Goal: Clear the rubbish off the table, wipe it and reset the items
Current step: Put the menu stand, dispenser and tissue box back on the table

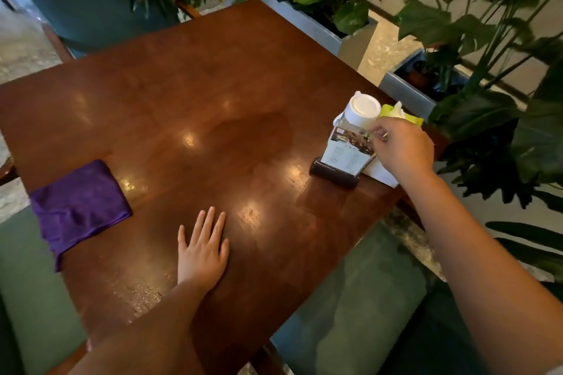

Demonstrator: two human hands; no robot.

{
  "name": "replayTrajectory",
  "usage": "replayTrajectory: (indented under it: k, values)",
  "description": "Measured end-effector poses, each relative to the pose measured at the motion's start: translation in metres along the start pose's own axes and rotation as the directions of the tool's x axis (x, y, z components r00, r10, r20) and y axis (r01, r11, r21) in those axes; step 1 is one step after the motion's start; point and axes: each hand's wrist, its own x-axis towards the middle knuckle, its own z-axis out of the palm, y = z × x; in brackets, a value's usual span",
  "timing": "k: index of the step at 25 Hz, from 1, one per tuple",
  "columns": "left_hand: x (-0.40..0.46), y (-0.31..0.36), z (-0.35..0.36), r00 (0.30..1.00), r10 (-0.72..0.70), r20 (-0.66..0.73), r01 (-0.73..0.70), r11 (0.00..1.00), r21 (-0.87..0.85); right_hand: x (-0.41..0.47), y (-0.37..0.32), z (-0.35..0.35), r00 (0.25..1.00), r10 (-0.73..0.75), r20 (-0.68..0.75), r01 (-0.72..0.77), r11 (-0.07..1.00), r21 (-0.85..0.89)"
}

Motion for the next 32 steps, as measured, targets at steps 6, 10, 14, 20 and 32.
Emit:
replayTrajectory:
  k: [6,10,14,20,32]
  values:
    - [0.000,-0.002,0.001,1.000,-0.001,-0.009,0.001,1.000,-0.001,0.024,-0.029,-0.008,0.977,-0.165,0.137,0.156,0.985,0.074]
    - [-0.001,-0.004,-0.002,1.000,-0.005,0.014,0.005,1.000,0.014,0.043,-0.070,-0.002,0.936,-0.319,0.147,0.303,0.945,0.121]
    - [-0.001,-0.007,0.001,0.999,-0.020,0.028,0.019,0.999,0.027,0.085,-0.112,0.010,0.886,-0.442,0.143,0.405,0.886,0.227]
    - [0.001,-0.008,0.009,1.000,-0.017,-0.007,0.018,1.000,0.014,0.155,-0.170,0.032,0.717,-0.670,0.191,0.620,0.739,0.264]
    - [0.003,-0.005,0.004,1.000,-0.018,0.010,0.018,1.000,0.018,0.176,-0.200,0.065,0.657,-0.727,0.200,0.681,0.686,0.256]
